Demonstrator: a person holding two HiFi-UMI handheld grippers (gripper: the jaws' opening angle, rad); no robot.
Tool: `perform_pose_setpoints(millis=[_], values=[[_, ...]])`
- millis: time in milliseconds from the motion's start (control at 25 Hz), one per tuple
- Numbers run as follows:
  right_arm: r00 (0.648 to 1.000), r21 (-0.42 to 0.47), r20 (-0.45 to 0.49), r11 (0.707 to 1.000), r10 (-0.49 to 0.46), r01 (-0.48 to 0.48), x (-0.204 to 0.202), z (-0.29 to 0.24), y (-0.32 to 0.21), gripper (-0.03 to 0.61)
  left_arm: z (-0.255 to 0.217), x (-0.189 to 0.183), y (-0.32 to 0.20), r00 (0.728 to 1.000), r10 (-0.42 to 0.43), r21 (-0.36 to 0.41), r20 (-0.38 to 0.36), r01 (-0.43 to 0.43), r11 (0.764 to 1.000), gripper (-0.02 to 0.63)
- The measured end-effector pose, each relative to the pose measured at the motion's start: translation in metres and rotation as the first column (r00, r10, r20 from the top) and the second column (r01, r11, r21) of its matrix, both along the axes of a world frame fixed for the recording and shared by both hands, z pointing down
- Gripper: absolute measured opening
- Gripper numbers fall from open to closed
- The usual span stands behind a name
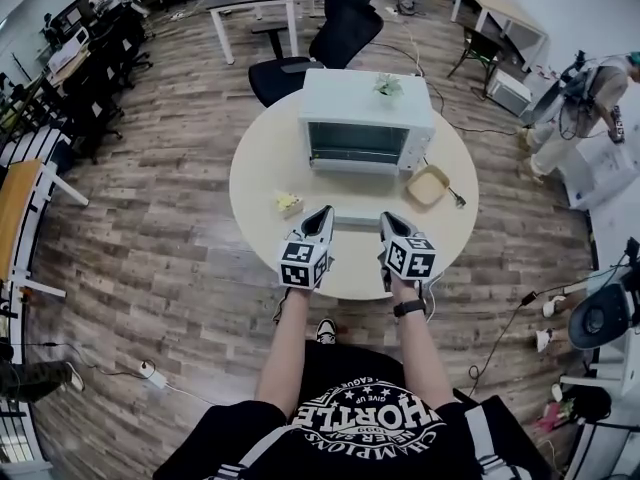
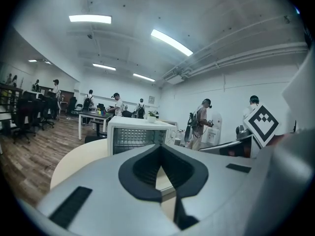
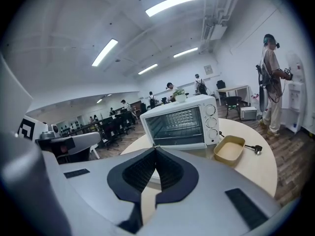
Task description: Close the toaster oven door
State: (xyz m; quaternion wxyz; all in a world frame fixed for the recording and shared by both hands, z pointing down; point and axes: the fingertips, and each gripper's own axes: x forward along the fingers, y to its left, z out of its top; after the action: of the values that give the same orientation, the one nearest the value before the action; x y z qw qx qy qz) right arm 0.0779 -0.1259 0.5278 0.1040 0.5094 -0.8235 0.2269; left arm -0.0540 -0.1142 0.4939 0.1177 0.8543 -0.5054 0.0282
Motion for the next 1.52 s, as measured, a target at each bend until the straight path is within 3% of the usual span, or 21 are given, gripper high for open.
perform_pose_setpoints(millis=[240, 680, 1520], values=[[0.998, -0.005, -0.050, 0.999, 0.035, -0.035, -0.009, 0.027, -0.009, 0.008, 0.032, -0.010, -0.013, 1.000, 0.028, -0.015, -0.010, -0.028, 1.000, 0.018], [0.993, -0.085, -0.092, 0.993, 0.072, -0.080, -0.002, 0.085, -0.009, 0.023, 0.100, -0.019, -0.021, 0.998, 0.063, -0.133, 0.007, -0.061, 0.989, 0.020], [0.989, -0.227, -0.098, 0.965, 0.113, -0.132, 0.038, 0.163, -0.033, 0.121, 0.191, -0.026, -0.042, 0.999, 0.006, -0.320, 0.043, 0.008, 0.947, 0.096]])
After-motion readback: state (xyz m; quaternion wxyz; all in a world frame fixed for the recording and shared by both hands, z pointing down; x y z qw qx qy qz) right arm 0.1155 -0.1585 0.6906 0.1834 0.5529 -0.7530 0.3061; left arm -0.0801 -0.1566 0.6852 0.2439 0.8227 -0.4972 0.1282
